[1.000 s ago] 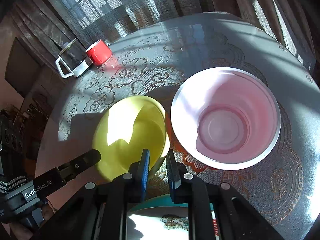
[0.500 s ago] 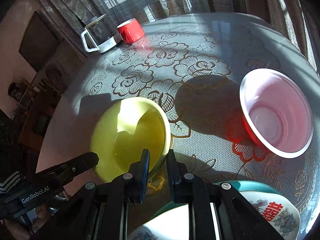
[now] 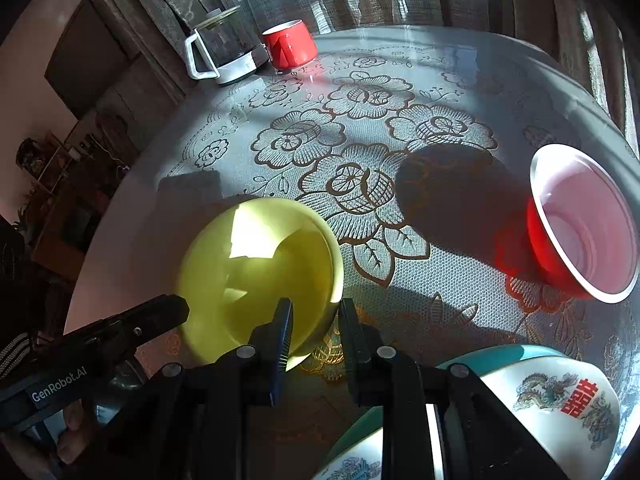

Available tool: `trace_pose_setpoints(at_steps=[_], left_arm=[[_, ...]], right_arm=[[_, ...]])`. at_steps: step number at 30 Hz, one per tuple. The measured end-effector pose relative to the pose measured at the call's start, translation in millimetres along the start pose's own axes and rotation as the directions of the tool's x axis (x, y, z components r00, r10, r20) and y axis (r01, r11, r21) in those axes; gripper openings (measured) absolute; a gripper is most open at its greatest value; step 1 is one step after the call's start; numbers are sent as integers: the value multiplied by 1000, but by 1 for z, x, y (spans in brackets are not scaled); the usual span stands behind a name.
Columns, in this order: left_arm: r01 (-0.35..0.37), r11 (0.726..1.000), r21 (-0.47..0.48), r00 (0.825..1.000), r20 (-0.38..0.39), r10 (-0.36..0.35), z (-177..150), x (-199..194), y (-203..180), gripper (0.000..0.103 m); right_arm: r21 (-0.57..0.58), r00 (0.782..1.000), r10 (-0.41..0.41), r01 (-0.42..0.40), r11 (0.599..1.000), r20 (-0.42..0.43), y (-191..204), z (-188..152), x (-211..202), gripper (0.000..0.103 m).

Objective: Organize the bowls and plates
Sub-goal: 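Grasp the yellow bowl rim with the right gripper and lift it, then carry the yellow bowl over the steel bowl and lower it inside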

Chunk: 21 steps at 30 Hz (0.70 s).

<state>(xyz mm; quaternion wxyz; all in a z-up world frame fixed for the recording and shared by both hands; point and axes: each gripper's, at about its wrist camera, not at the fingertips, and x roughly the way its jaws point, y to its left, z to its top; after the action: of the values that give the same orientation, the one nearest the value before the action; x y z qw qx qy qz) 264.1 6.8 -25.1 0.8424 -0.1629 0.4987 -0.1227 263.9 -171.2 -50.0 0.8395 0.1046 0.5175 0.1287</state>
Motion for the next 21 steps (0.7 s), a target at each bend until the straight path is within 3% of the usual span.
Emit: trace_pose_setpoints(at_steps=[5,21], left_arm=[[8,999,39,999,43,-10,-5,-8,-4,18],[-22,992,122,987,158,2,-39,-62,-13,18]], right_arm=[[5,1000,-10,10,1000,17,0,-5,-3,22],[16,990,79,-81,997,118,16,-30,-50,22]])
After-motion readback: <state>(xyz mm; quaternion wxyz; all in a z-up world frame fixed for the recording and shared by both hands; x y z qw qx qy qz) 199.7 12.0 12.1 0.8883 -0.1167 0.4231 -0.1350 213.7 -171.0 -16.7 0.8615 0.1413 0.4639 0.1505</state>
